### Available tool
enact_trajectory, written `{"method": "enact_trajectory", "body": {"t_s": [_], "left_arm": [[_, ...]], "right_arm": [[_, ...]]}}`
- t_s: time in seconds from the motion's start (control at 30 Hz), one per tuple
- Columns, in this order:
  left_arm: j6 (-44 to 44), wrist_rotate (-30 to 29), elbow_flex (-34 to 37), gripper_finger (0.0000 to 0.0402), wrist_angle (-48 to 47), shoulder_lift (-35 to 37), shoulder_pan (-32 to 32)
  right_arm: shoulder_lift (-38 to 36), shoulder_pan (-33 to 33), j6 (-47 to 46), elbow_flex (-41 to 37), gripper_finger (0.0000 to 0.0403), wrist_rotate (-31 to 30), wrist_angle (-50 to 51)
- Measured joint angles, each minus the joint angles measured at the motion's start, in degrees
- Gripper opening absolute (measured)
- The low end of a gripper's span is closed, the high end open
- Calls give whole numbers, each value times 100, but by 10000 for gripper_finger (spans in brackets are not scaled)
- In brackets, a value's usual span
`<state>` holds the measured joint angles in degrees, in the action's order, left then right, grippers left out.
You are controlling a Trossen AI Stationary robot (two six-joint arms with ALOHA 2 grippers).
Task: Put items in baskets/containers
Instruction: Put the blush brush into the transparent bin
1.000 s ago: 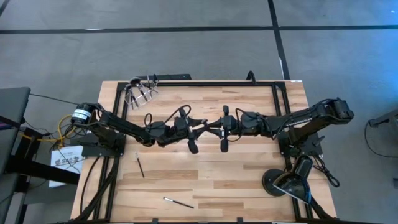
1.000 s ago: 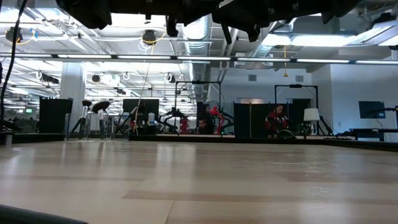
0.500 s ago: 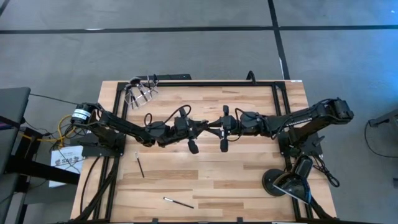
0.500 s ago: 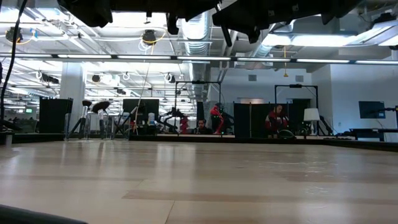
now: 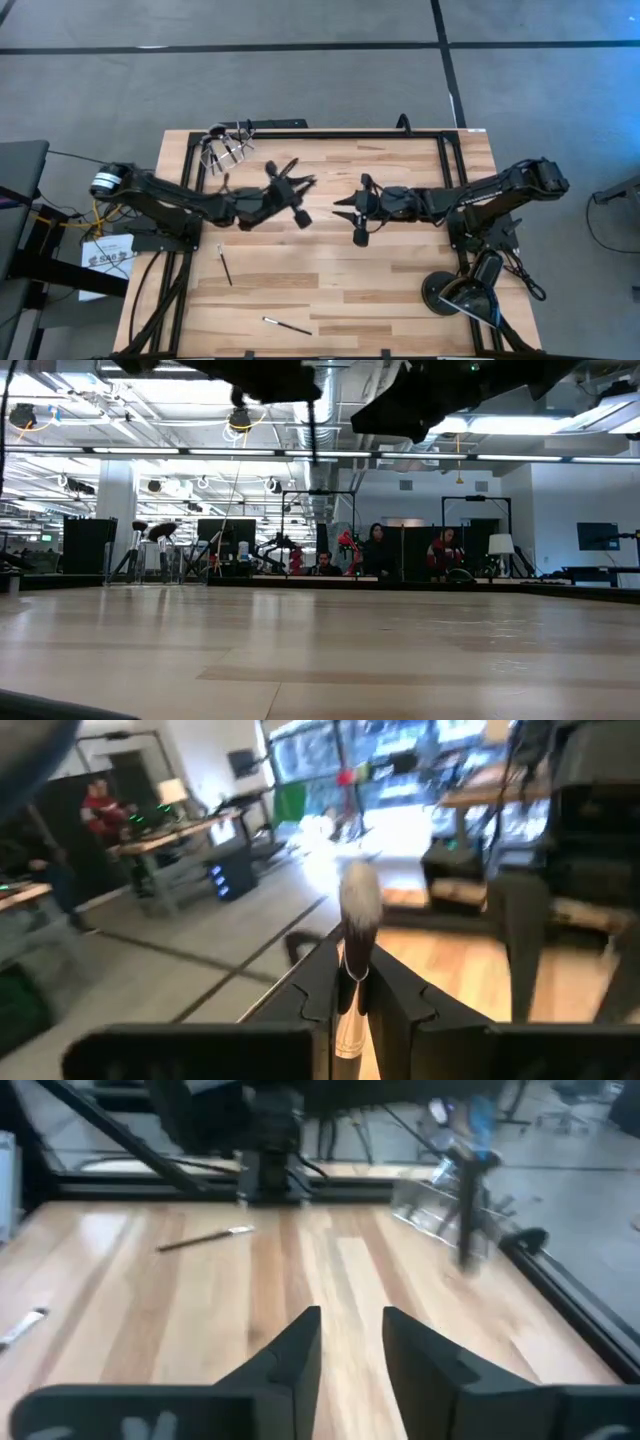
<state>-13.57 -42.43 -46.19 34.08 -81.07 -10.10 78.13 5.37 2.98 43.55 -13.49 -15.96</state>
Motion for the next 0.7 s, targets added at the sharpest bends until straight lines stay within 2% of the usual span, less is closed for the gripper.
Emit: {"method": "enact_trajectory", "body": {"t_s": [0.1,0.2,0.3,0.53,0.7], "left_arm": [[-75,-338,201,30,-569,587,39],[-128,-1059,711,30,-629,1243,218],[-45,-1462,1343,31,-643,1937,481],[569,-1654,2699,32,-647,3485,1072],[488,-1925,3111,31,-625,4087,1188]], "right_arm": [[0,-17,-74,0,117,-234,147],[-2,-30,-256,0,133,-323,290],[-2,-54,-300,0,145,-317,545],[-2,-63,-299,0,156,-319,646],[-2,-64,-299,0,154,-323,609]]}}
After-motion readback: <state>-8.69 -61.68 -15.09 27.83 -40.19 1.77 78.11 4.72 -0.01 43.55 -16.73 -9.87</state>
